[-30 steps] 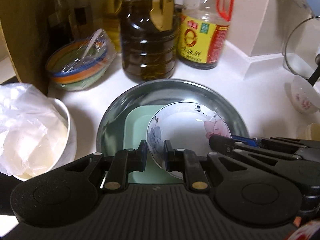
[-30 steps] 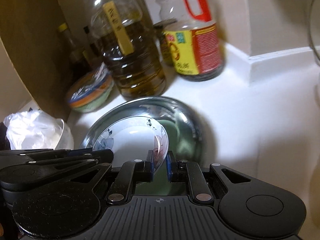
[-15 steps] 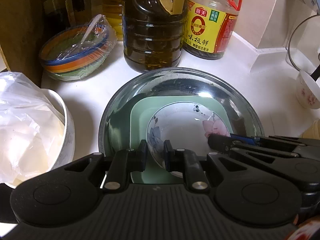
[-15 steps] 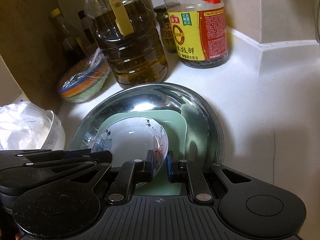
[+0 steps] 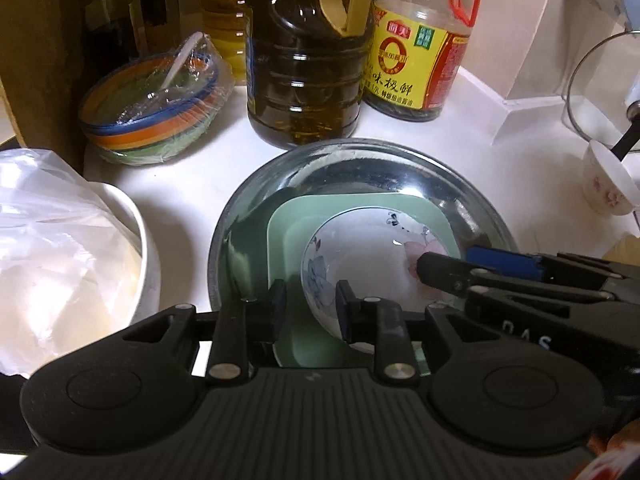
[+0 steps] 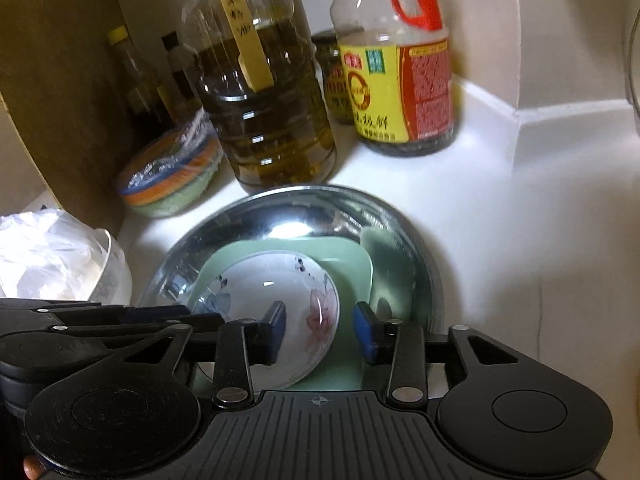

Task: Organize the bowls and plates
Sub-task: 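Lift the saucer onto the green tray in the basin, open both grippers, then withdraw both grippers from the basin toward the cream bowls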

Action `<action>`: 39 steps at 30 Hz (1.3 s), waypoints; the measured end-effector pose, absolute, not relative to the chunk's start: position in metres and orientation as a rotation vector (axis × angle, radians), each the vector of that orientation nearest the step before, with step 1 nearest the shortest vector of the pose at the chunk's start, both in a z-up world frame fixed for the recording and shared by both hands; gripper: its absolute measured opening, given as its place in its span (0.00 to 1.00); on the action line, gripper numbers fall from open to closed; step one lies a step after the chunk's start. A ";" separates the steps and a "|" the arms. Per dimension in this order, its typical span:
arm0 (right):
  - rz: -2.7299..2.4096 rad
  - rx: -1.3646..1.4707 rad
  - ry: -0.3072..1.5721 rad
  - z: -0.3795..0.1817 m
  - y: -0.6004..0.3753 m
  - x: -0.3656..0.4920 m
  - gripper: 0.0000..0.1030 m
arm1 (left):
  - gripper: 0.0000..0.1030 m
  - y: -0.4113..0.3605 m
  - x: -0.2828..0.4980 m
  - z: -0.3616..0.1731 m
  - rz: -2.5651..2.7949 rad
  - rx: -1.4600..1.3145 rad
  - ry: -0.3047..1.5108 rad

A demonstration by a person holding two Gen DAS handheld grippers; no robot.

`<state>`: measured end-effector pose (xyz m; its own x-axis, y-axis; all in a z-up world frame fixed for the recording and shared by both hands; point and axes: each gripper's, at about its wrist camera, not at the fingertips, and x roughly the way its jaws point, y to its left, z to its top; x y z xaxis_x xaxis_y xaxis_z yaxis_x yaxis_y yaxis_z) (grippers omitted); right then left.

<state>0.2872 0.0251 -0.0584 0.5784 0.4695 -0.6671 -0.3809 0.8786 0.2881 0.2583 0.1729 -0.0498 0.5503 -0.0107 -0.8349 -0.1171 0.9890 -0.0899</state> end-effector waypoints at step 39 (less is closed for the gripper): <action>0.526 0.128 0.851 -0.033 -0.088 0.183 0.74 | 0.55 0.086 0.144 0.000 0.128 -0.135 1.005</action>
<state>0.1828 -0.0875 -0.0333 0.5407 0.4909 -0.6831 -0.3909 0.8657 0.3127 0.1442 0.0860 0.0001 0.5303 0.0445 -0.8466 -0.1685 0.9842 -0.0538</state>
